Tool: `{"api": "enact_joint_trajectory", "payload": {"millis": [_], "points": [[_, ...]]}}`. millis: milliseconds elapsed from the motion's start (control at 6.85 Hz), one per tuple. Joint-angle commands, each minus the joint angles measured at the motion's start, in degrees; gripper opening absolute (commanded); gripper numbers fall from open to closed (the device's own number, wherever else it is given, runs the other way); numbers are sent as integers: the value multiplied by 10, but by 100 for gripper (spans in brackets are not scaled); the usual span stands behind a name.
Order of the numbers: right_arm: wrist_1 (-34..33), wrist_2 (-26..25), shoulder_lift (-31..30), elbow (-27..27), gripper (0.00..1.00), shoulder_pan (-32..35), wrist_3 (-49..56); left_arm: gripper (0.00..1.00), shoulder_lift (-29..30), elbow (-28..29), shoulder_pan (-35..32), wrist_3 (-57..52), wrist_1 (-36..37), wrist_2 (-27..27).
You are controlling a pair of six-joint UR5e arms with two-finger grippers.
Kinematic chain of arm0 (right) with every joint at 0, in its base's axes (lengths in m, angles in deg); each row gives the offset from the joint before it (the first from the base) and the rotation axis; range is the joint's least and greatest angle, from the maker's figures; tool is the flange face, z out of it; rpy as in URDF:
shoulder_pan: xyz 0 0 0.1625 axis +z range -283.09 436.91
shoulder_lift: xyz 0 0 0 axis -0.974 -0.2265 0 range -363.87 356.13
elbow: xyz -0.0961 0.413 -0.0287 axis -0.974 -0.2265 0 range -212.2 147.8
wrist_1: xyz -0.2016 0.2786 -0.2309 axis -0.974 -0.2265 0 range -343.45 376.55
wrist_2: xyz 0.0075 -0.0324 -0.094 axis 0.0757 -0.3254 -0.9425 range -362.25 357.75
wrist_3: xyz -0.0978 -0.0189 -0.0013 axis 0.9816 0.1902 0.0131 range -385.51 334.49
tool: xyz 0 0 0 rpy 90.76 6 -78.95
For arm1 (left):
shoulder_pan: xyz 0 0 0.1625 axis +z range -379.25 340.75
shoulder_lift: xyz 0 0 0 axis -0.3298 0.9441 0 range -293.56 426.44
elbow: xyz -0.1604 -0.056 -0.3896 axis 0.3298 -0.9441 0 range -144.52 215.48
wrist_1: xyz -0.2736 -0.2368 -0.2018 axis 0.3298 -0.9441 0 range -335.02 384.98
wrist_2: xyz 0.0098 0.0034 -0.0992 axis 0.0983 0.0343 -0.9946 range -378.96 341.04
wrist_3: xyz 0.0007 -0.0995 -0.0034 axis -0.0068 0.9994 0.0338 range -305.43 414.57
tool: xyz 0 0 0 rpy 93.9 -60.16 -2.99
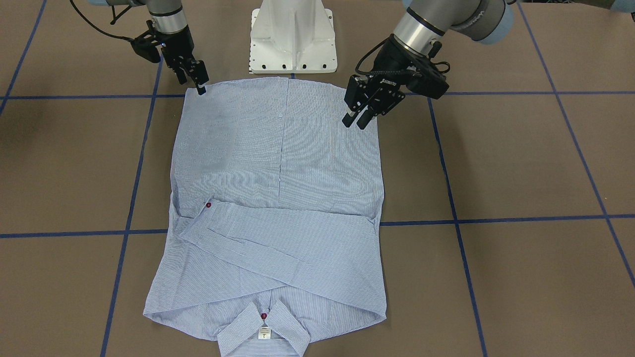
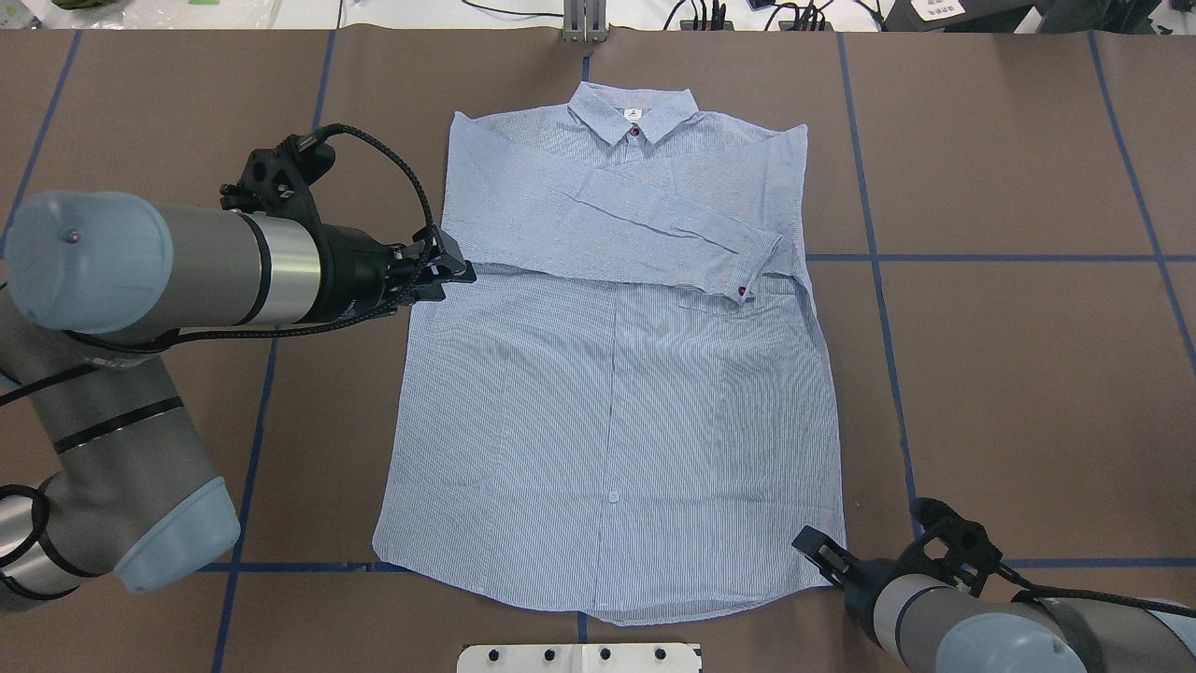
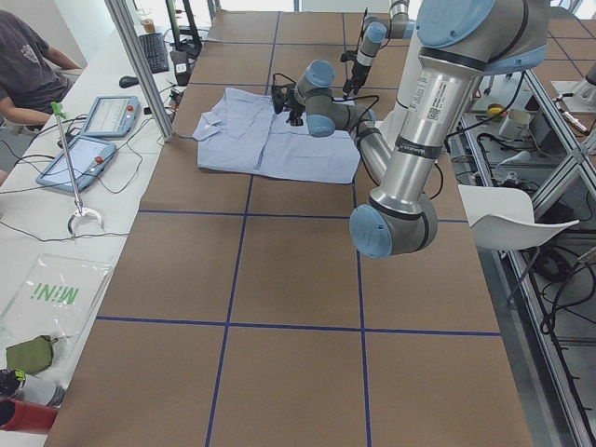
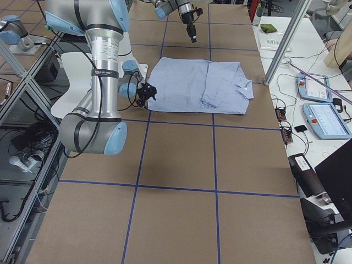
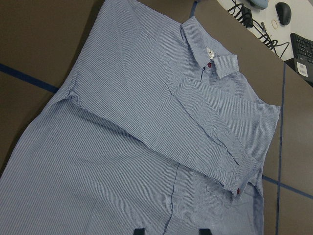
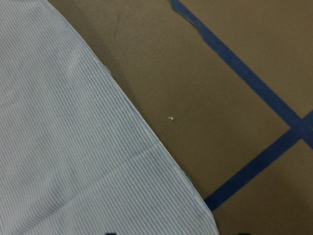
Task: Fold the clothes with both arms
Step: 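Release the sleeve and withdraw the left gripper while the right gripper nears the hem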
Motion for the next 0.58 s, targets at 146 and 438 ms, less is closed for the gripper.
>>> {"api": "enact_joint_trajectory", "payload": {"millis": [146,438], "points": [[-1,1,-4,-2,83,1,1,48,0,-1,-2,0,1,1],[-1,2,-3,-7,81,0,1,48,0,-2,-3,0,1,2]]}}
